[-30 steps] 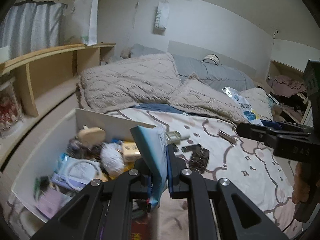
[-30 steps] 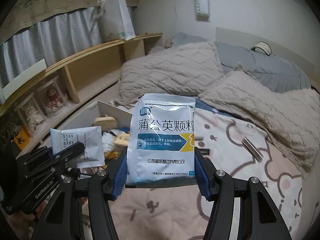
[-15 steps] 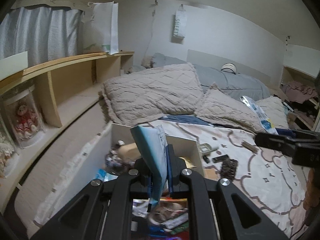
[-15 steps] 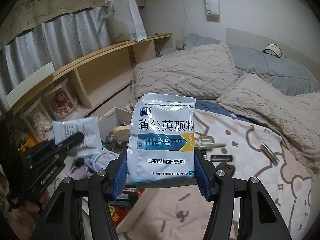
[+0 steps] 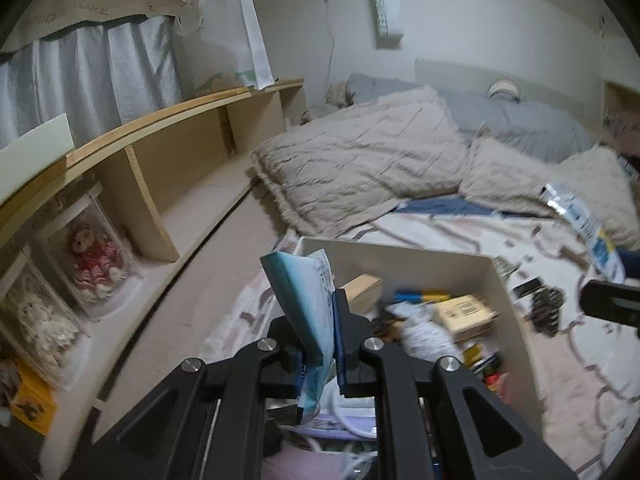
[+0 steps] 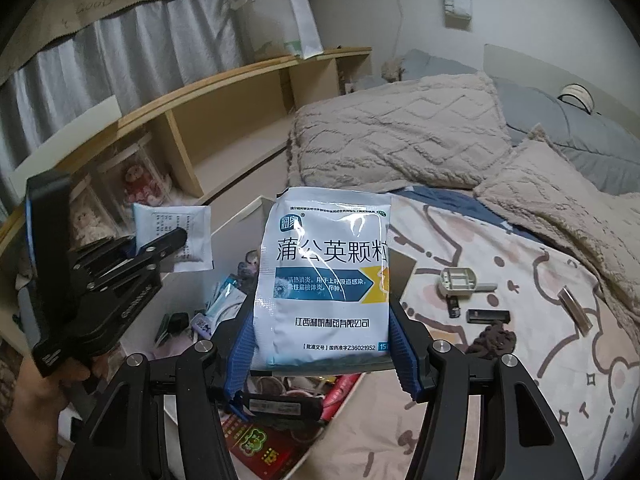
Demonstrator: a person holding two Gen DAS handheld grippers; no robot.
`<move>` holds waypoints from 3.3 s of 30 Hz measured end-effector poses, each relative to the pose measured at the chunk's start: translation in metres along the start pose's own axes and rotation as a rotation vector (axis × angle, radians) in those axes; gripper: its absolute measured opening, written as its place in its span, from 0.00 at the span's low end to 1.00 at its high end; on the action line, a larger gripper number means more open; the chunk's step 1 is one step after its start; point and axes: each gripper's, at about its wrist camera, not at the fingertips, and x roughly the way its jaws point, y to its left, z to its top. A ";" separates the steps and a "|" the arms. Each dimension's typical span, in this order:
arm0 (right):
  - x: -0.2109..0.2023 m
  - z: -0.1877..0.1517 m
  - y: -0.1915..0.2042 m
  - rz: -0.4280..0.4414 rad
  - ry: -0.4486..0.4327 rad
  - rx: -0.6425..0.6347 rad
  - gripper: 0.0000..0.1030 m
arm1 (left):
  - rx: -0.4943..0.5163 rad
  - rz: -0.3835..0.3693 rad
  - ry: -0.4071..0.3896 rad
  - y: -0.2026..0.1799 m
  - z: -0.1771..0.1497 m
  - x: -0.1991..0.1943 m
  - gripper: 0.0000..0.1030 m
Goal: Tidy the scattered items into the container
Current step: 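Carry both held sachets over the white shoe box with both grippers, then open the left gripper over the box while the right gripper lowers and releases its sachet, then withdraw both open grippers from the box back over the bed cover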
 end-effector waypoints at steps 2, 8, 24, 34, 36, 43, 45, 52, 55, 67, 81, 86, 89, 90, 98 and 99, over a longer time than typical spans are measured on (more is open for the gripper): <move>0.003 0.001 0.005 0.011 0.005 -0.006 0.59 | 0.024 0.025 0.026 0.001 -0.004 0.008 0.11; 0.011 0.002 0.014 0.033 0.015 -0.024 0.59 | 0.126 0.069 0.107 0.001 -0.024 0.029 0.11; 0.040 -0.009 0.040 0.068 0.107 -0.106 0.59 | 0.106 0.040 0.100 0.008 -0.032 0.021 0.48; 0.069 -0.028 0.056 0.087 0.193 -0.190 0.59 | 0.035 -0.008 0.070 0.012 -0.032 -0.011 0.54; 0.073 -0.030 0.056 0.085 0.206 -0.195 0.59 | 0.030 -0.018 0.066 0.011 -0.033 -0.016 0.54; 0.079 -0.035 0.056 0.129 0.241 -0.170 0.59 | -0.006 -0.050 0.079 0.012 -0.035 -0.026 0.61; 0.082 -0.037 0.055 0.124 0.251 -0.171 0.60 | -0.005 -0.048 0.078 0.012 -0.037 -0.029 0.62; 0.085 -0.040 0.046 0.124 0.270 -0.150 0.81 | -0.037 -0.062 0.098 0.015 -0.040 -0.031 0.75; 0.083 -0.038 0.043 0.118 0.266 -0.153 0.82 | -0.040 -0.063 0.101 0.015 -0.041 -0.032 0.75; 0.072 -0.032 0.032 0.098 0.227 -0.129 0.82 | -0.036 -0.066 0.099 0.012 -0.042 -0.033 0.75; 0.056 -0.023 -0.008 -0.024 0.132 -0.055 0.83 | -0.052 -0.074 0.088 0.000 -0.031 -0.035 0.95; 0.045 -0.022 -0.023 -0.072 0.092 -0.050 0.85 | -0.060 -0.075 0.086 -0.007 -0.025 -0.034 0.97; 0.040 -0.023 -0.033 -0.096 0.088 -0.043 0.85 | -0.059 -0.082 0.083 -0.013 -0.020 -0.033 0.97; 0.039 -0.023 -0.037 -0.105 0.094 -0.039 0.85 | -0.058 -0.086 0.080 -0.015 -0.019 -0.032 0.97; 0.021 -0.025 -0.062 -0.167 0.066 -0.012 0.85 | -0.038 -0.124 0.070 -0.039 -0.010 -0.028 0.97; 0.019 -0.025 -0.066 -0.173 0.064 -0.006 0.85 | -0.032 -0.130 0.068 -0.043 -0.009 -0.028 0.97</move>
